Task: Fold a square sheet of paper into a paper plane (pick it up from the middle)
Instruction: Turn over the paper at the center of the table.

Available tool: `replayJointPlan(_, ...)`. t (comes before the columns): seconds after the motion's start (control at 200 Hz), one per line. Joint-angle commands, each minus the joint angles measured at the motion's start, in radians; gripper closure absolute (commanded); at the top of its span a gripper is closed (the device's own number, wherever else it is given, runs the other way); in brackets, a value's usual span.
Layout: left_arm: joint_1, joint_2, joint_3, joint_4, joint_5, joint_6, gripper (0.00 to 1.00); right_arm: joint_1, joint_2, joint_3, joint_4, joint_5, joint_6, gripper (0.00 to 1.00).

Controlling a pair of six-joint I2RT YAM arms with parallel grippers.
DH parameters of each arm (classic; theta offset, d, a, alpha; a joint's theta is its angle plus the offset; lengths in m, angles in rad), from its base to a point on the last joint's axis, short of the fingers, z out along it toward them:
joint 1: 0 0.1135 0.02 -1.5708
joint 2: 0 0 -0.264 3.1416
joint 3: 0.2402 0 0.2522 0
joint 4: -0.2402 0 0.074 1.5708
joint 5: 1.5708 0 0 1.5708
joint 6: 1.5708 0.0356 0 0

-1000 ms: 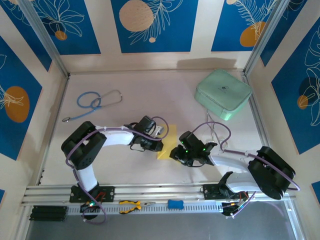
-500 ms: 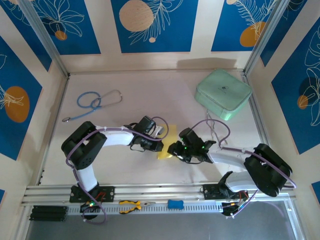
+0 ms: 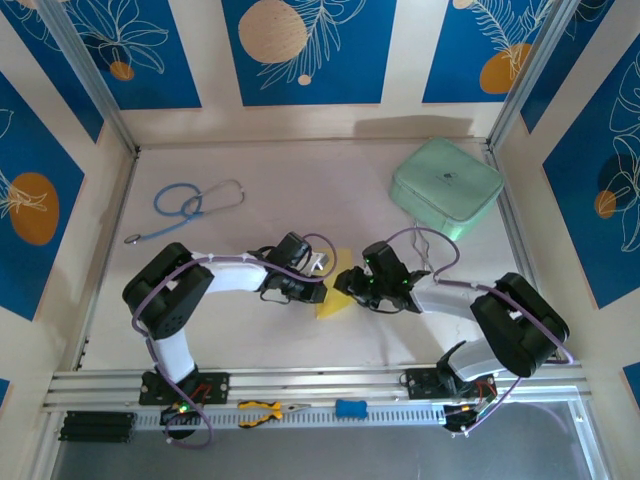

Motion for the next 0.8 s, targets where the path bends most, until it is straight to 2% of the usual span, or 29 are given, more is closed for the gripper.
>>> replayJointPlan(0.0, 0.006, 0.009, -0.023, -0.024, 0.008, -0.007, 1.0, -0.019, 0.024, -0.01, 0.038, -0.016, -0.015, 0.6)
replayJointPlan(0.165, 0.006, 0.003, -0.025, -0.024, 0.008, -0.01, 1.0, -0.039, 0.025, -0.043, 0.069, -0.021, -0.001, 0.6)
replayJointPlan(0.795, 0.006, -0.009, -0.02, -0.021, 0.007, -0.023, 0.97, -0.104, 0.085, -0.082, 0.21, -0.105, -0.069, 0.74)
